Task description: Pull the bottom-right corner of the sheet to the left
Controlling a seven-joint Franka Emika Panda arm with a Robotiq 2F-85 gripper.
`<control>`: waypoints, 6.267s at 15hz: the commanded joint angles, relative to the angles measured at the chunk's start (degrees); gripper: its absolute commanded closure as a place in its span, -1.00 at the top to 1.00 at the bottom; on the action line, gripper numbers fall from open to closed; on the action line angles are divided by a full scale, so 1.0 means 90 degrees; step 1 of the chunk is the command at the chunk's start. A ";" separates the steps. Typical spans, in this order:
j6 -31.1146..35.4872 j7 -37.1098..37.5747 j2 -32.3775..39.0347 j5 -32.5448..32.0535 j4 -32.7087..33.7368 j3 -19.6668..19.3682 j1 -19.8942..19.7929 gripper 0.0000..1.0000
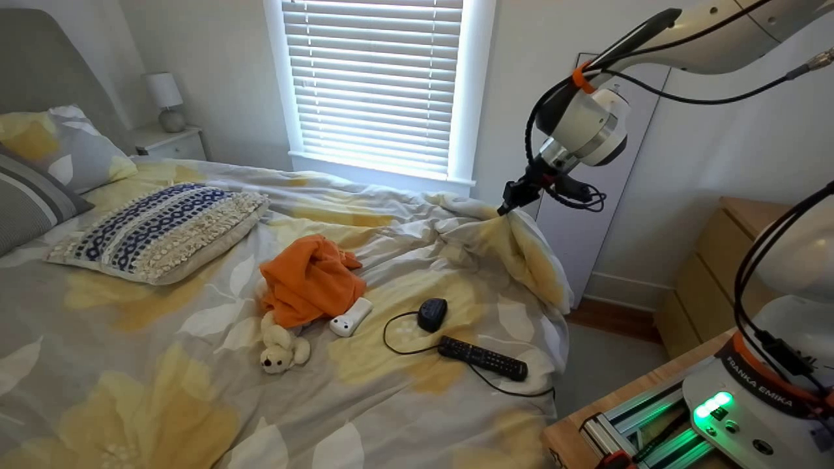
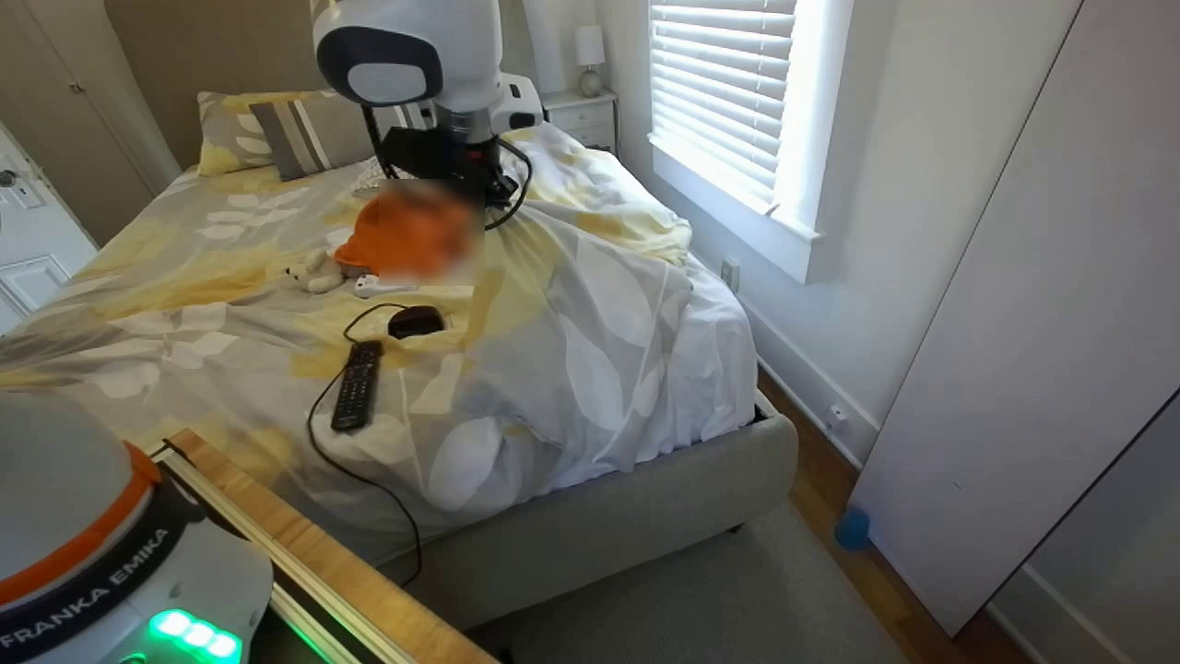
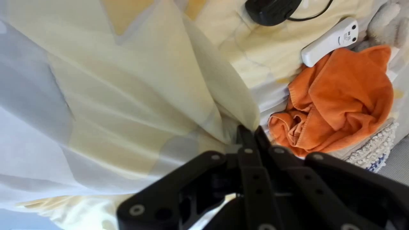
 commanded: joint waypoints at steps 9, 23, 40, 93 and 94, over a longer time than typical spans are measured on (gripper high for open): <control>0.0402 0.1770 -0.0334 -0.1956 -0.0509 -0.1050 0.1601 -0.98; -0.0724 0.6586 -0.1162 -0.6703 -0.0217 -0.0749 0.5328 -0.98; -0.1532 0.6589 -0.0585 -0.6980 0.0949 -0.0874 0.6630 -0.98; -0.4309 0.0324 0.5134 -0.8644 0.9371 -0.2352 1.1943 -0.98; -0.4288 0.0127 0.5252 -0.8595 0.9557 -0.2383 1.2024 -0.98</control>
